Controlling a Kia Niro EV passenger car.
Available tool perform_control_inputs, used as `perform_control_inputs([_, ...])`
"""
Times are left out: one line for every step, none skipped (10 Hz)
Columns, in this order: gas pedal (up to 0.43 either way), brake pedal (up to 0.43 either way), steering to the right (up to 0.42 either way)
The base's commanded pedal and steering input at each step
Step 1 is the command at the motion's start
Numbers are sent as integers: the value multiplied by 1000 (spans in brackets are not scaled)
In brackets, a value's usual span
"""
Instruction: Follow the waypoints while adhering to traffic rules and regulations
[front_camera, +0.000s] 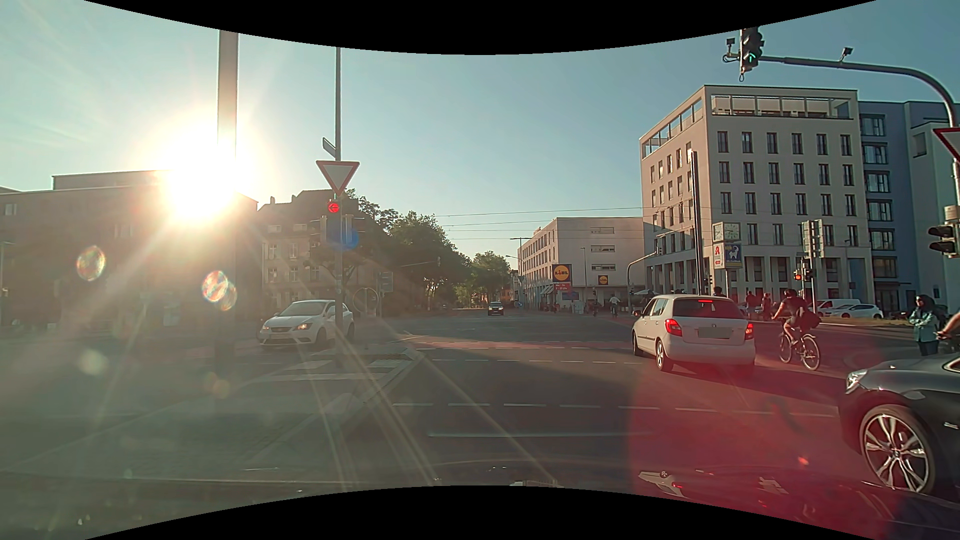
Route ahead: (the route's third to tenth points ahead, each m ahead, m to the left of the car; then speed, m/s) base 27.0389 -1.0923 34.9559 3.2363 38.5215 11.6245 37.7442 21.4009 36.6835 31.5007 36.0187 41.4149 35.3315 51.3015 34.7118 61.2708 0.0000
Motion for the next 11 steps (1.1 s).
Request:
perform_control_inputs([0, 226, -2])
perform_control_inputs([0, 226, -2])
perform_control_inputs([0, 226, -2])
perform_control_inputs([0, 226, -2])
perform_control_inputs([0, 226, -2])
perform_control_inputs([0, 226, -2])
perform_control_inputs([0, 226, -2])
perform_control_inputs([0, 226, -2])
perform_control_inputs([0, 226, -2])
perform_control_inputs([0, 226, -2])
perform_control_inputs([0, 220, -2])
